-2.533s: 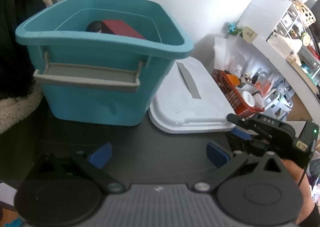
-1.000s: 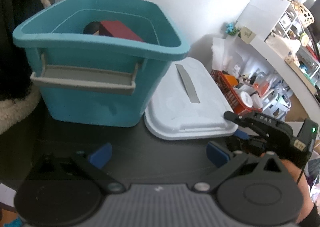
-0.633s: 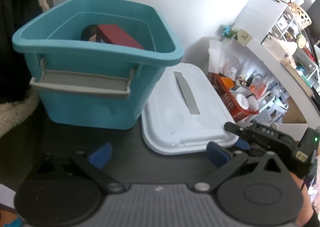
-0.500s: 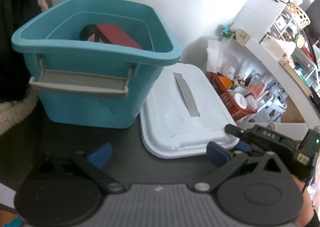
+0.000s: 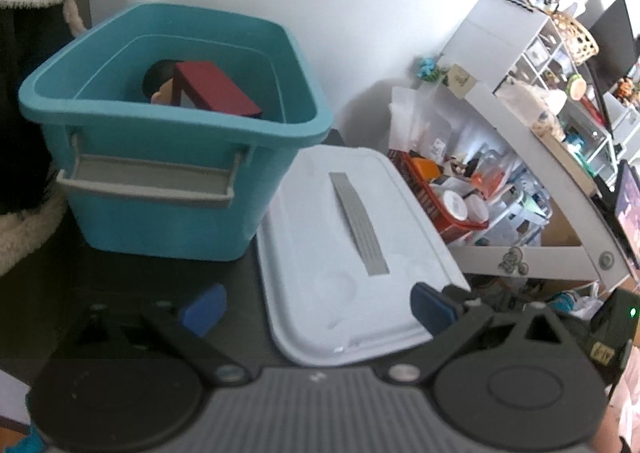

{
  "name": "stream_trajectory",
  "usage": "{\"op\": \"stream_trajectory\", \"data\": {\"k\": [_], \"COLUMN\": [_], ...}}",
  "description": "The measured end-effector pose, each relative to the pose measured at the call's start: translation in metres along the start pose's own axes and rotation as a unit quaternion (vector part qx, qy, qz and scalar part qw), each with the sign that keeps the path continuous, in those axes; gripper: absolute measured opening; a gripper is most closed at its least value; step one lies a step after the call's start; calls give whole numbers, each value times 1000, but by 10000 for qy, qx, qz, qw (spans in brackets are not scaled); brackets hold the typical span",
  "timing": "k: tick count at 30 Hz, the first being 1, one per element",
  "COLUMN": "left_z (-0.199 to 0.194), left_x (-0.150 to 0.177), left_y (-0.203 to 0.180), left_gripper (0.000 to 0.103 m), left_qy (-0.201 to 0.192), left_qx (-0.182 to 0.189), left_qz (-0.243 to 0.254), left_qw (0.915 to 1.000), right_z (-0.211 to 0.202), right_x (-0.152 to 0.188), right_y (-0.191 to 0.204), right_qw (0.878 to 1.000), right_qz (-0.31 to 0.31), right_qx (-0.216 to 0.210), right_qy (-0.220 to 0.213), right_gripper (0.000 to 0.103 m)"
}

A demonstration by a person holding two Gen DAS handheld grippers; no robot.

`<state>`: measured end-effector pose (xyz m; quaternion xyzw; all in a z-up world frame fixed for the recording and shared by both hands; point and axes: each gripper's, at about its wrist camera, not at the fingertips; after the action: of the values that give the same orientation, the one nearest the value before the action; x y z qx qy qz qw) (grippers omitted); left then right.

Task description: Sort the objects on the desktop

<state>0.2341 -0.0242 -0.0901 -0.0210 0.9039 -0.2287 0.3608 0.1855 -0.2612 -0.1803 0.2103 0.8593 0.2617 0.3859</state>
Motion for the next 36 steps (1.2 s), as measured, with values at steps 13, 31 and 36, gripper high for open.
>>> {"op": "stream_trajectory", "data": {"k": [13, 31, 36], "left_z": [-17, -18, -13], "left_x": [1, 0, 1], "left_y": [-4, -6, -6], "left_gripper": [95, 92, 91], "left_qy": [-68, -52, 6], "left_qx": [201, 230, 154], "left_qz": [36, 49, 50], "left_qw": [9998, 9997, 9999], "right_z": [-17, -28, -29], "right_x": [19, 5, 2], "right_y": [0, 23, 24], "right_qw": [9994, 9928, 9929], "right_qz": [-124, -964, -1058], "right_qx": [201, 607, 462], "right_qy": [254, 378, 294], "right_gripper": [49, 68, 74]}}
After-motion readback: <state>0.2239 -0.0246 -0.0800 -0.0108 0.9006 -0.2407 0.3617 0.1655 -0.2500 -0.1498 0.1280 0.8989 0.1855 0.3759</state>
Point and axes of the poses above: each gripper's, at about its wrist camera, not at the fingertips, and z roughly the way its jaws point, y to its left, x to its underside, and after that the axes turned 2 degrees about -y, right-handed
